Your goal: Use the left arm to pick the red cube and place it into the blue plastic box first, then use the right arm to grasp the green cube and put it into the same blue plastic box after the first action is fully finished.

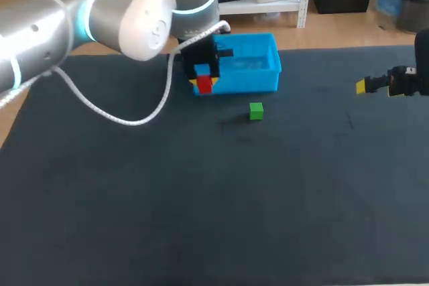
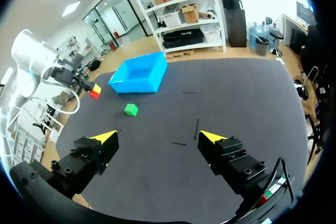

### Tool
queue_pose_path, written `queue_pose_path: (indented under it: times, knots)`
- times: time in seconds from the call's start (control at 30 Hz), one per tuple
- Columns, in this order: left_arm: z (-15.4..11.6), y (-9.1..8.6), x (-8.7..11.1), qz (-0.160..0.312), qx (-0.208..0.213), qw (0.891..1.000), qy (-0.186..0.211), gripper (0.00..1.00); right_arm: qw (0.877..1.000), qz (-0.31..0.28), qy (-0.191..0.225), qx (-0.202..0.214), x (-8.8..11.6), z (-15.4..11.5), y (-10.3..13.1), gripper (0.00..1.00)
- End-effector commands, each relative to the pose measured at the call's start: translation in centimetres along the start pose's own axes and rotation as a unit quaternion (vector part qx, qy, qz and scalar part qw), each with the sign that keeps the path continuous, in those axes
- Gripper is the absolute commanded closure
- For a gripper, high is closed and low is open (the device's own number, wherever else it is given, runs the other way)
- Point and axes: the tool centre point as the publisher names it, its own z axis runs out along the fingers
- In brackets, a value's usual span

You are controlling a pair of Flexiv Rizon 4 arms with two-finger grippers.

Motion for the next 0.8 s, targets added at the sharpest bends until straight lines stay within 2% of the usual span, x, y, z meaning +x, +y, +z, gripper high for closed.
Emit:
queue_pose_path:
  times: [0.03,0.3,0.8]
  knots:
    - [-2.9,1.5,2.0,0.001,0.022,0.999,-0.037,1.00,1.000,0.000,0.000,0.001,0.0,0.0,0.0,0.00]
    - [-4.8,2.6,3.0,0.010,0.036,0.998,-0.054,1.00,1.000,0.000,0.000,0.001,0.0,0.0,0.0,0.00]
    - [-4.5,2.9,4.1,0.027,0.047,0.997,-0.056,1.00,1.000,0.000,0.000,0.001,0.0,0.0,0.0,0.00]
